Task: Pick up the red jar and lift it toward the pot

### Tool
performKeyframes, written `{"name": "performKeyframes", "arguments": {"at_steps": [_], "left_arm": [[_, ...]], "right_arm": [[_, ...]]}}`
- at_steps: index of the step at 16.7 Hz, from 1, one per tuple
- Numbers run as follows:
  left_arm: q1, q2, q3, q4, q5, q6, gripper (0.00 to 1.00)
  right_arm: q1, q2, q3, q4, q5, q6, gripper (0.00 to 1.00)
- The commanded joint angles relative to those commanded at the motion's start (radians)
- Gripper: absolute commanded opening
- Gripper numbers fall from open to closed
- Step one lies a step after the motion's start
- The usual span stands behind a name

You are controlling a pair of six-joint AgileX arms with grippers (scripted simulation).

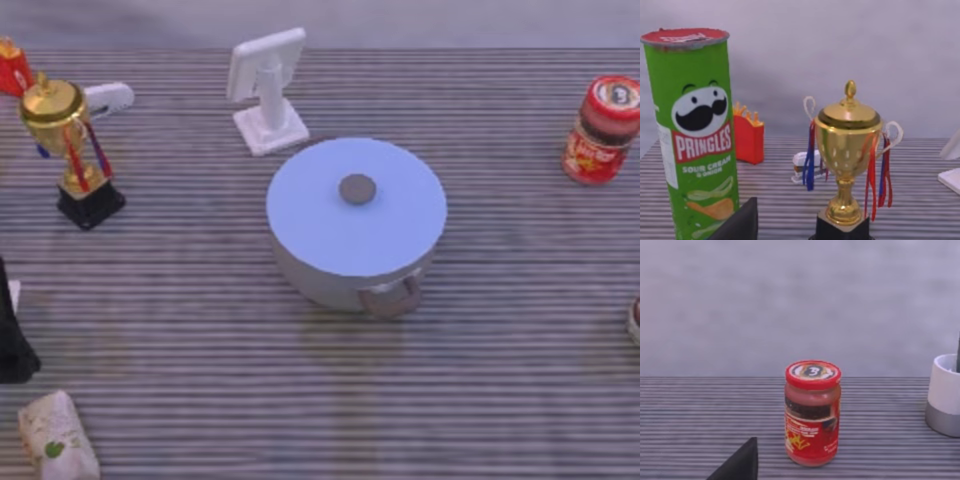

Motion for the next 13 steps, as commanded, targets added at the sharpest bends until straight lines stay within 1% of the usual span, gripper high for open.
{"name": "performKeyframes", "arguments": {"at_steps": [3, 6, 9, 13], "left_arm": [[0.0, 0.0, 0.0, 0.0, 0.0, 0.0, 1.0], [0.0, 0.0, 0.0, 0.0, 0.0, 0.0, 1.0], [0.0, 0.0, 0.0, 0.0, 0.0, 0.0, 1.0], [0.0, 0.0, 0.0, 0.0, 0.0, 0.0, 1.0]], "right_arm": [[0.001, 0.007, 0.009, -0.004, -0.001, -0.001, 1.0], [0.007, 0.078, 0.095, -0.042, -0.012, -0.01, 1.0], [0.012, 0.226, 0.26, -0.125, -0.025, -0.031, 1.0], [0.012, 0.524, 0.571, -0.294, -0.041, -0.079, 1.0]]}}
